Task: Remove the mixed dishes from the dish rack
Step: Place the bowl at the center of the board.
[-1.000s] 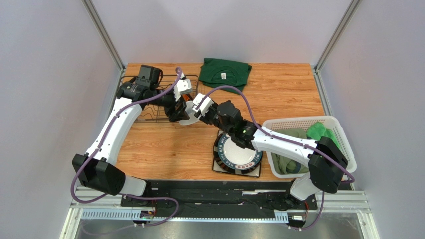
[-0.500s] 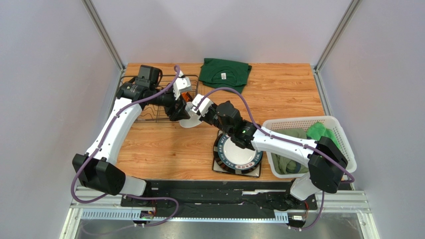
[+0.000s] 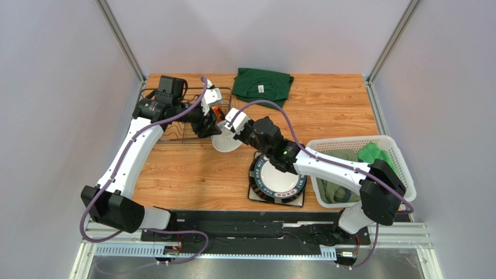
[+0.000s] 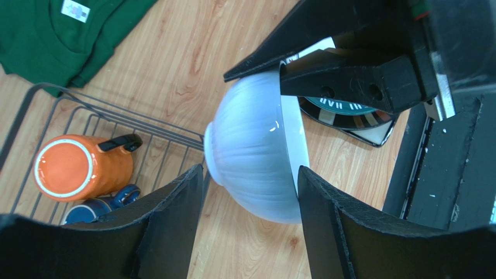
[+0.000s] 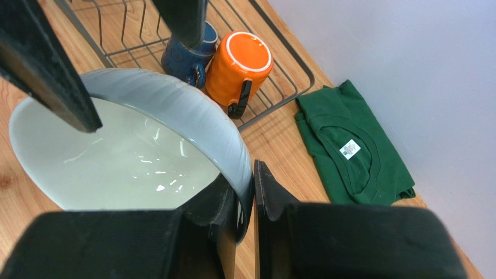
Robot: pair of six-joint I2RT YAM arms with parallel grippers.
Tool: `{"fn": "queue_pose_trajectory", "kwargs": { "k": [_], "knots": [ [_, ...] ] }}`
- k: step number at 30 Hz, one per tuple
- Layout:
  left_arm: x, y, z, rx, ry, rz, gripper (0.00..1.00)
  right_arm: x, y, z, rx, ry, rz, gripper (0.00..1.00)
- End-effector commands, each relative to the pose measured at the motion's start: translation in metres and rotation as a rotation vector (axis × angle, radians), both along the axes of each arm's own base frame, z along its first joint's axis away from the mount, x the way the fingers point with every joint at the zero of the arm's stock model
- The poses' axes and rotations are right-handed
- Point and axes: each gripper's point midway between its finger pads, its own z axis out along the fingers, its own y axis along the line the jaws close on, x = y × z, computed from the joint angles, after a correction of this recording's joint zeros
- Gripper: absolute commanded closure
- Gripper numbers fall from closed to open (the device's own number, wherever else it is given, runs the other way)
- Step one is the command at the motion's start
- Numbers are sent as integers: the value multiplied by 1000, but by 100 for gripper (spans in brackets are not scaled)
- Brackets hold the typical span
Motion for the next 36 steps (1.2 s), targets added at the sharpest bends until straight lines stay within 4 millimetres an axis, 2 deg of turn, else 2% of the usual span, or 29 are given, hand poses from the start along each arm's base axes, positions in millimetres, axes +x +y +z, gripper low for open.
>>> {"fn": "queue_pose_trajectory", "kwargs": {
  "k": [1, 6, 11, 17, 22, 24, 25, 27, 29, 36],
  "knots": [
    [7, -1, 32, -43, -116, 18, 30, 0, 5, 29, 55, -36, 11, 100],
    [8, 2, 40, -40, -141, 40, 21, -1, 4, 24, 30, -26, 17, 100],
    [12, 12, 53, -25, -229, 104, 18, -7, 5, 14, -18, 19, 47, 100],
    [36, 44, 62, 33, -378, 320, 12, -16, 8, -2, -78, 101, 91, 100],
    [45, 67, 64, 51, -443, 470, 7, -24, 14, -28, -149, 204, 136, 100],
    [46, 78, 63, 55, -458, 530, 5, -27, 20, -31, -159, 224, 161, 100],
    [48, 82, 67, 49, -475, 552, 5, -29, 20, -41, -185, 251, 166, 100],
    [49, 92, 69, 45, -482, 605, 5, -33, 25, -46, -193, 278, 202, 100],
    [50, 99, 74, 31, -496, 641, 4, -37, 27, -59, -219, 313, 221, 100],
    [54, 140, 90, 9, -553, 847, 3, -48, 35, -97, -286, 416, 273, 100]
  ]
}}
